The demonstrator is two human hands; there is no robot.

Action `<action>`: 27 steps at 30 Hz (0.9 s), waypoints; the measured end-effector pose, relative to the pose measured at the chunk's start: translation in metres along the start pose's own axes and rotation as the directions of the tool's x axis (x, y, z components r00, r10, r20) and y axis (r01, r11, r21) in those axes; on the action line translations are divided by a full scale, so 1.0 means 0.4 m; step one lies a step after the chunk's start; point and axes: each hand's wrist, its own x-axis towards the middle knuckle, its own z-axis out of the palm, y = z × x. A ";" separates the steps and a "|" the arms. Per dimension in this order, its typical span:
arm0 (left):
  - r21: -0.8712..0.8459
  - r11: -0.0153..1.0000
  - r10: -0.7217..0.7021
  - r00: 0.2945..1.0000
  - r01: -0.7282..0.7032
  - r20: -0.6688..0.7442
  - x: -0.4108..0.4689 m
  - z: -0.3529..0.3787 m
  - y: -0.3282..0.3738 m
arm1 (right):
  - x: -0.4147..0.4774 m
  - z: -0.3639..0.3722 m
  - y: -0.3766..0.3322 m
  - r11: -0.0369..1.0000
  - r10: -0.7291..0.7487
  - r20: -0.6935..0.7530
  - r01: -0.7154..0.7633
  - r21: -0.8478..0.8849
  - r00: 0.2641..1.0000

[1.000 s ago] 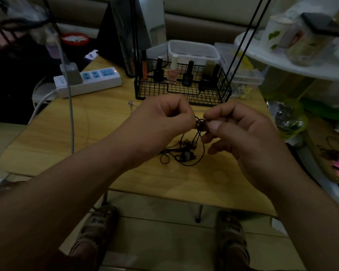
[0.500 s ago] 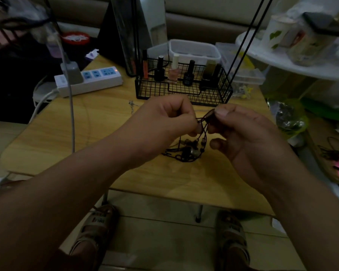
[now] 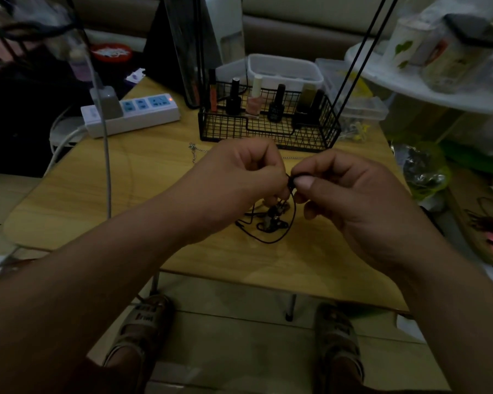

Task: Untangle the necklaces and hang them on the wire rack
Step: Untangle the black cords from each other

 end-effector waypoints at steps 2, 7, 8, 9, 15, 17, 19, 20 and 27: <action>0.008 1.000 0.000 1.000 0.000 -0.002 0.000 0.000 0.001 | 0.001 0.001 0.003 0.999 -0.010 -0.037 0.009 -0.034 0.999; 0.030 0.999 -0.016 1.000 0.016 -0.003 0.001 -0.001 0.002 | 0.007 -0.008 -0.004 0.992 0.087 -0.010 -0.086 0.087 0.996; 0.033 0.999 -0.016 1.000 0.016 0.000 0.000 -0.001 0.003 | 0.006 -0.009 -0.006 0.994 0.093 0.020 -0.094 0.061 0.995; 0.033 0.999 -0.015 1.000 0.015 0.004 0.000 -0.001 0.003 | 0.003 -0.008 -0.007 0.994 0.097 0.056 -0.099 0.036 0.994; 0.017 1.000 -0.017 0.999 0.016 0.052 -0.005 0.005 0.001 | -0.001 -0.006 -0.016 0.993 0.088 0.091 -0.095 0.065 0.992; 0.016 1.000 -0.027 0.997 0.026 0.074 -0.006 0.006 0.000 | 0.002 -0.015 -0.021 0.939 0.096 0.100 -0.123 0.321 0.990; 0.017 0.999 -0.035 0.996 0.033 0.080 -0.008 0.004 0.000 | 0.003 -0.022 -0.027 0.869 0.094 0.123 -0.142 0.474 0.988; 0.023 0.999 -0.036 0.997 0.034 0.074 -0.008 0.002 0.000 | 0.004 -0.025 -0.028 0.868 0.094 0.131 -0.146 0.474 0.987; 0.017 0.998 -0.055 0.998 0.055 0.041 -0.002 -0.013 0.002 | -0.005 -0.046 -0.036 0.968 0.063 0.112 -0.034 -0.247 0.992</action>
